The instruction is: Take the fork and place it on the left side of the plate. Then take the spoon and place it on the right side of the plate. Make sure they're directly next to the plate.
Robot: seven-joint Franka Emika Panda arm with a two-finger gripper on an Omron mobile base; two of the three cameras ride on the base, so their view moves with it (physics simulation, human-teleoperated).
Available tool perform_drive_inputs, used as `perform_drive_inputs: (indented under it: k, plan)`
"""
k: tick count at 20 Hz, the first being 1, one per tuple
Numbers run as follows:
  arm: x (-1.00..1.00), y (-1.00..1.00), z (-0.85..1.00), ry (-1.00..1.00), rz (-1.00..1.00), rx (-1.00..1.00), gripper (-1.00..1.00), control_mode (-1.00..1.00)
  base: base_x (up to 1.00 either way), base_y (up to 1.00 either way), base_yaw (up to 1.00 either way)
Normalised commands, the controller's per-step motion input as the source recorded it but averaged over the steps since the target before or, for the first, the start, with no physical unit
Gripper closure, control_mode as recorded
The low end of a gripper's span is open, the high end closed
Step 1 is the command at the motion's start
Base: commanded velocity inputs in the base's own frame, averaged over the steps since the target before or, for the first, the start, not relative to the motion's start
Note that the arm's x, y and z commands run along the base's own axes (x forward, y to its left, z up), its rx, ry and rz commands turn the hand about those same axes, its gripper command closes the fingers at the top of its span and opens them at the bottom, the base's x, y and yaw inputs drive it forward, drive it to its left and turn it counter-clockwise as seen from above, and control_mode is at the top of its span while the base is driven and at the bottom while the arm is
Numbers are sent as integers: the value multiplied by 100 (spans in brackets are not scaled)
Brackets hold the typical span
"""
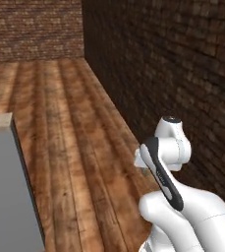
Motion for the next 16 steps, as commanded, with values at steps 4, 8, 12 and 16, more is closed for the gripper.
perform_drive_inputs:
  k: [4,8,12,16]
  plan:
    - [0,0,0,0,0,0,-100,100,100,-25,34]
    - [0,0,0,0,0,0,-100,100,100,-38,27]
    - [0,0,0,0,0,0,-100,100,100,-28,26]
    - [0,0,0,0,0,0,-100,100,100,-37,26]
